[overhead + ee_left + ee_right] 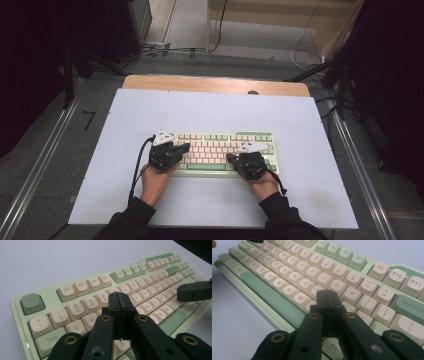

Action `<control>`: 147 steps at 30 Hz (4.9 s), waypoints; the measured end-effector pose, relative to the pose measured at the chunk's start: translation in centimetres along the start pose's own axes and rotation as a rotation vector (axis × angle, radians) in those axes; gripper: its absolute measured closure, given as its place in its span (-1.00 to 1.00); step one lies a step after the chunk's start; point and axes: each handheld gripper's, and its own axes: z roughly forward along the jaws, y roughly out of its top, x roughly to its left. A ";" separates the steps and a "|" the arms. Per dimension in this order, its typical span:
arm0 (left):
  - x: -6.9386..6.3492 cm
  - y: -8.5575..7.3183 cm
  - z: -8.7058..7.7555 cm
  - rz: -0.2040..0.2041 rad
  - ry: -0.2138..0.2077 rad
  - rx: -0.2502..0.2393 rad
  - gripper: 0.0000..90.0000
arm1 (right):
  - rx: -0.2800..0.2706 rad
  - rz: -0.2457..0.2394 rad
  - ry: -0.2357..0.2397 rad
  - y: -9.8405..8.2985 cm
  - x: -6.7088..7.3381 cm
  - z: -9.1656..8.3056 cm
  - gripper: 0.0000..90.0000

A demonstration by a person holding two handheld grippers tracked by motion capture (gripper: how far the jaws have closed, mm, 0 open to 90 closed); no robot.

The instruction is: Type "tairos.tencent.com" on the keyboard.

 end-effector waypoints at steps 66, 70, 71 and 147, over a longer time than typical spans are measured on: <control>-0.3 -0.1 -0.2 0.009 -0.010 0.010 1.00 | -0.042 0.018 0.018 0.7 -0.2 -0.1 0.95; -0.3 -0.1 -0.2 0.008 -0.011 0.009 1.00 | -0.045 0.017 0.016 0.8 -0.1 -0.2 0.95; -0.3 -0.1 -0.2 0.008 -0.011 0.010 1.00 | -0.046 0.017 0.015 0.8 -0.1 -0.2 0.95; -2.0 -1.7 0.7 0.028 -0.049 0.085 1.00 | -0.058 0.022 0.010 1.4 -0.2 -0.1 0.95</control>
